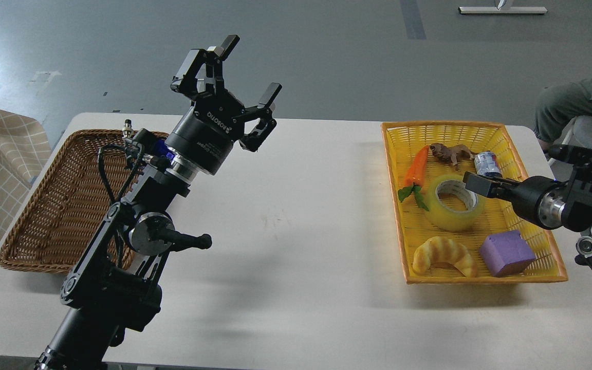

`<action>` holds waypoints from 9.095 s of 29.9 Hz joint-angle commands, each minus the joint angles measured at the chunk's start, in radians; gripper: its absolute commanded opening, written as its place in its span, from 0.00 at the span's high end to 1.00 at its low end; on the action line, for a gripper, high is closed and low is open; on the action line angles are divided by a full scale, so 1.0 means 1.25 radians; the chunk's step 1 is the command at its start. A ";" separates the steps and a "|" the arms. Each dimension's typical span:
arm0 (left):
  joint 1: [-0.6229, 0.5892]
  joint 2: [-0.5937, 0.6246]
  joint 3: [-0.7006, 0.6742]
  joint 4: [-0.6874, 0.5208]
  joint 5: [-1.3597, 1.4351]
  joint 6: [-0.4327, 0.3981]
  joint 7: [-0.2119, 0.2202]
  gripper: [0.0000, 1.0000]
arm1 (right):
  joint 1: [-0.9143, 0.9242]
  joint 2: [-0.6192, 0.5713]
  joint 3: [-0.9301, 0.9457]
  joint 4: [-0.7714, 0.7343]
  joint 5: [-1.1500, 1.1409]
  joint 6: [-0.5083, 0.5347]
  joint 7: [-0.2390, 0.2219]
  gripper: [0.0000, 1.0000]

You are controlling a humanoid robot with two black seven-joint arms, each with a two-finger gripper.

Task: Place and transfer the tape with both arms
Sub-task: 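Lower the right gripper into the tape roll's hole and grasp it, then lift the yellow tape roll out of the tray toward the left gripper, then set the tape roll on the table and open the right gripper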

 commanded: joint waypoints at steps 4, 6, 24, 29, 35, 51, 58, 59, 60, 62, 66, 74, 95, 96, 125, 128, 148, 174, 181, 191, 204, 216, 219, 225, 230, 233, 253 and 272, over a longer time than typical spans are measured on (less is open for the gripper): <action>0.001 0.000 0.000 0.000 0.000 0.000 0.000 0.02 | 0.009 0.006 -0.037 -0.034 -0.041 0.000 0.005 0.02; 0.001 0.000 0.000 0.000 0.000 0.000 0.000 0.02 | 0.011 0.011 -0.039 -0.054 -0.057 0.000 0.008 0.02; 0.001 0.000 0.000 0.000 0.000 0.000 0.000 0.02 | 0.058 0.038 -0.106 -0.126 -0.084 -0.055 0.013 0.07; 0.000 0.000 0.001 0.000 -0.001 0.000 0.000 0.02 | 0.064 0.035 -0.131 -0.142 -0.090 -0.081 0.013 0.14; -0.001 0.000 0.000 -0.001 -0.007 0.001 -0.001 0.02 | 0.064 0.034 -0.136 -0.144 -0.090 -0.126 0.012 0.16; -0.002 0.000 -0.005 -0.006 -0.010 0.010 0.000 0.02 | 0.047 0.048 -0.163 -0.138 -0.089 -0.158 0.012 0.17; -0.002 0.000 -0.005 -0.006 -0.010 0.010 0.000 0.02 | 0.047 0.044 -0.187 -0.142 -0.091 -0.184 0.012 0.20; -0.002 0.000 -0.005 -0.006 -0.010 0.010 0.000 0.02 | 0.048 0.044 -0.191 -0.143 -0.091 -0.186 0.012 0.22; -0.002 0.000 -0.007 -0.005 -0.010 0.011 -0.001 0.02 | 0.047 0.045 -0.192 -0.143 -0.091 -0.191 0.012 0.25; -0.002 0.000 -0.007 -0.006 -0.010 0.011 -0.001 0.02 | 0.047 0.045 -0.193 -0.144 -0.091 -0.192 0.012 0.32; -0.002 0.000 -0.007 -0.006 -0.010 0.011 -0.002 0.02 | 0.043 0.046 -0.194 -0.144 -0.091 -0.216 0.012 0.43; -0.004 0.000 -0.007 -0.006 -0.007 0.011 -0.002 0.02 | 0.028 0.048 -0.196 -0.140 -0.090 -0.254 0.012 0.54; -0.006 0.000 -0.008 -0.007 -0.005 0.012 -0.002 0.02 | 0.019 0.048 -0.224 -0.137 -0.110 -0.249 0.015 0.58; -0.006 0.000 -0.008 -0.007 -0.005 0.012 -0.002 0.02 | 0.020 0.048 -0.224 -0.137 -0.110 -0.249 0.016 0.61; -0.006 0.000 -0.003 -0.012 -0.001 0.012 -0.001 0.02 | -0.018 -0.006 -0.191 -0.057 -0.101 -0.249 0.042 0.76; -0.006 0.000 -0.003 -0.012 -0.001 0.012 -0.001 0.02 | -0.018 -0.037 -0.191 -0.014 -0.101 -0.246 0.040 0.76; -0.006 0.000 -0.002 -0.012 -0.001 0.014 0.000 0.02 | 0.006 -0.072 -0.115 0.082 -0.056 -0.168 0.034 0.87; -0.006 0.000 0.000 -0.009 0.000 0.031 0.005 0.02 | 0.190 0.274 -0.210 0.079 -0.051 -0.046 -0.047 0.88; -0.004 0.000 0.000 -0.009 0.000 0.031 0.005 0.02 | 0.195 0.322 -0.275 0.016 -0.055 -0.054 -0.052 0.88; -0.004 0.000 0.000 -0.010 0.000 0.031 0.005 0.02 | 0.238 0.389 -0.318 -0.081 -0.056 -0.056 -0.053 0.88; 0.000 0.000 -0.003 -0.012 0.000 0.031 0.004 0.02 | 0.293 0.414 -0.430 -0.122 -0.058 -0.055 -0.052 0.88; 0.007 0.000 -0.007 -0.015 0.001 0.031 0.002 0.02 | 0.308 0.414 -0.462 -0.122 -0.103 -0.055 -0.052 0.88; 0.007 0.000 -0.008 -0.015 0.001 0.031 0.002 0.02 | 0.308 0.414 -0.475 -0.122 -0.103 -0.055 -0.052 0.88; 0.007 0.000 -0.009 -0.017 0.001 0.030 0.002 0.02 | 0.297 0.414 -0.478 -0.123 -0.103 -0.055 -0.052 0.88; 0.007 0.000 -0.009 -0.018 0.001 0.031 0.002 0.02 | 0.290 0.414 -0.478 -0.124 -0.103 -0.055 -0.052 0.88; 0.009 0.000 -0.009 -0.018 0.001 0.031 0.001 0.02 | 0.289 0.414 -0.479 -0.124 -0.103 -0.055 -0.052 0.88; 0.010 0.000 -0.016 -0.027 0.001 0.031 0.001 0.02 | 0.279 0.414 -0.489 -0.134 -0.100 -0.055 -0.053 0.84; 0.011 0.000 -0.016 -0.027 0.000 0.031 0.000 0.02 | 0.273 0.414 -0.488 -0.134 -0.094 -0.045 -0.061 0.53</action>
